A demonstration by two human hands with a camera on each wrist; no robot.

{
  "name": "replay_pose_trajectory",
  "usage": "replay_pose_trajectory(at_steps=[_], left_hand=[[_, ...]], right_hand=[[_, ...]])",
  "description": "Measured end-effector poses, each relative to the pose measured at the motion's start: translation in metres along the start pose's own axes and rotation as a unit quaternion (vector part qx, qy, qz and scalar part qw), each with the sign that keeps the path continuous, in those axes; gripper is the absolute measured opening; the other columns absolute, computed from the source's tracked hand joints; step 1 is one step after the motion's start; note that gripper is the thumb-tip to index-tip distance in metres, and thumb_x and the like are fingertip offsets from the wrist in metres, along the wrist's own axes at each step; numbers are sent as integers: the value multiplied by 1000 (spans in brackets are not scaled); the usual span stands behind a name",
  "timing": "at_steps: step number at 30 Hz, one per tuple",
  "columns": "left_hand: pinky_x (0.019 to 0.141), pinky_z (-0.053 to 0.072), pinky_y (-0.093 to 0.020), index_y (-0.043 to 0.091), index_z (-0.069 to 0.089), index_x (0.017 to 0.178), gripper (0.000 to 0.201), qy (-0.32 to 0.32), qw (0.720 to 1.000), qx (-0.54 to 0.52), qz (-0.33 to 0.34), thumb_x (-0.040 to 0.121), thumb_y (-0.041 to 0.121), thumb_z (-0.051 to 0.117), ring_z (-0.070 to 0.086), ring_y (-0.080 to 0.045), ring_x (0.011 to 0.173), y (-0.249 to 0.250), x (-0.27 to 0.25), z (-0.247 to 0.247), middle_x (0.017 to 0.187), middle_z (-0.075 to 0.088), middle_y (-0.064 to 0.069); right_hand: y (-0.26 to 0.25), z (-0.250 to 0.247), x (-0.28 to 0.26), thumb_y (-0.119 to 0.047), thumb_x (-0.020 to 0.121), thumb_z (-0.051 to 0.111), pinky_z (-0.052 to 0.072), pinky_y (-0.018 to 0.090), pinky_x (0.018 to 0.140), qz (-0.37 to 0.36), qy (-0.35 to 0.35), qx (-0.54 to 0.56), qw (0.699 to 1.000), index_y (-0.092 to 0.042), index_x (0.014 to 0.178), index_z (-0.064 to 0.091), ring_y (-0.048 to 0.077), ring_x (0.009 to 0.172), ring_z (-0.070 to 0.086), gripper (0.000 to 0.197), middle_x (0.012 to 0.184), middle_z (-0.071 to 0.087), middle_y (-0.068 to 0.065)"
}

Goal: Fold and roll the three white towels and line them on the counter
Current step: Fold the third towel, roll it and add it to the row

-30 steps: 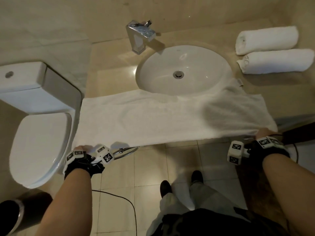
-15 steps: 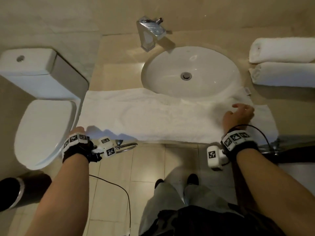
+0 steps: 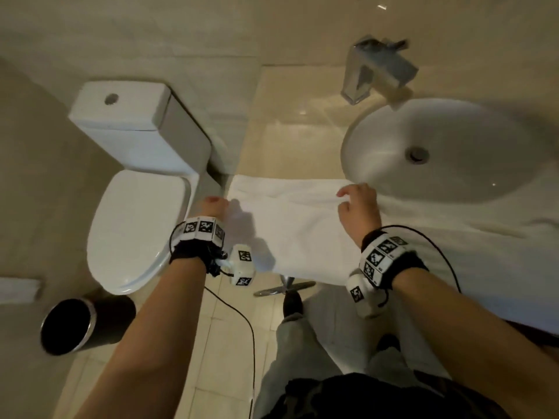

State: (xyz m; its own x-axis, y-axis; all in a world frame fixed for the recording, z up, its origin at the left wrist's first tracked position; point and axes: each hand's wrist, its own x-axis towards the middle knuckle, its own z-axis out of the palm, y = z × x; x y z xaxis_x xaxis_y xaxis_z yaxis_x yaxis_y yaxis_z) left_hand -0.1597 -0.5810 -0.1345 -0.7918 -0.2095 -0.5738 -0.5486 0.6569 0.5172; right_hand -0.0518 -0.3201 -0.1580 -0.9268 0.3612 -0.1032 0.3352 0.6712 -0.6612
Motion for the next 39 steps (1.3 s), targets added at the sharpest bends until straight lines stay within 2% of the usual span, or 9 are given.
replay_pose_trajectory(at_steps=[5,10,17,22,24,26,32,35,39], left_hand=[[84,44,-29,21,47,104,19,-60,997,-17,44,89,13,56,58,-30,112,17,27,0,121,60,-14],[86,49,-30,8,55,111,36,-50,996,-17,79,79,21,67,63,-21,99,22,57,5,101,64,-4],[70,50,-27,14,64,71,19,-105,991,-19,83,88,15,54,57,-21,78,15,73,-5,71,61,-6],[90,52,-49,3,69,104,21,-127,987,-78,61,90,8,54,59,-28,84,5,81,-8,99,68,-23],[90,51,-51,2,70,100,21,-122,987,-84,68,88,4,53,57,-28,82,0,87,-5,86,70,-19],[87,50,-47,4,71,97,23,-122,986,-88,66,87,0,51,56,-27,80,1,87,-4,66,66,-5],[69,48,-32,-6,65,105,24,-136,980,-136,43,89,-3,47,56,-26,72,13,78,-9,75,60,-7],[79,50,-36,9,63,80,15,-121,987,-99,36,87,17,52,59,-28,86,19,75,-7,88,62,-14],[85,51,-36,7,70,90,23,-88,988,34,123,89,25,56,62,-26,86,19,72,-5,88,67,-13]], right_hand=[[-77,58,17,-18,87,49,28,35,93,-117,-58,-91,987,-16,110,64,27,114,46,27,112,60,5],[-113,94,31,-35,89,52,26,36,100,-67,-125,-125,982,-23,123,54,19,121,41,36,125,56,-4],[-119,117,35,-21,92,54,32,31,93,-98,-123,-62,986,-18,117,62,23,115,48,27,118,60,2],[-128,111,45,-12,93,52,45,33,80,-88,-15,39,995,-6,107,65,26,99,58,20,108,62,8],[-131,108,53,-14,94,50,45,33,79,-79,-3,41,996,-7,109,63,25,99,57,21,109,61,7],[-132,108,63,-19,95,48,43,33,81,-75,-33,18,996,-11,110,63,23,103,55,23,112,60,5],[-129,115,75,-28,95,47,39,30,89,-82,-126,-81,985,-24,119,62,19,114,50,28,121,58,-2],[-129,114,75,-26,95,50,40,31,87,-103,-113,-70,986,-21,116,64,22,110,54,26,116,61,1],[-133,114,75,-26,95,49,40,30,86,-123,-105,-69,984,-19,117,64,22,109,54,27,115,62,2]])
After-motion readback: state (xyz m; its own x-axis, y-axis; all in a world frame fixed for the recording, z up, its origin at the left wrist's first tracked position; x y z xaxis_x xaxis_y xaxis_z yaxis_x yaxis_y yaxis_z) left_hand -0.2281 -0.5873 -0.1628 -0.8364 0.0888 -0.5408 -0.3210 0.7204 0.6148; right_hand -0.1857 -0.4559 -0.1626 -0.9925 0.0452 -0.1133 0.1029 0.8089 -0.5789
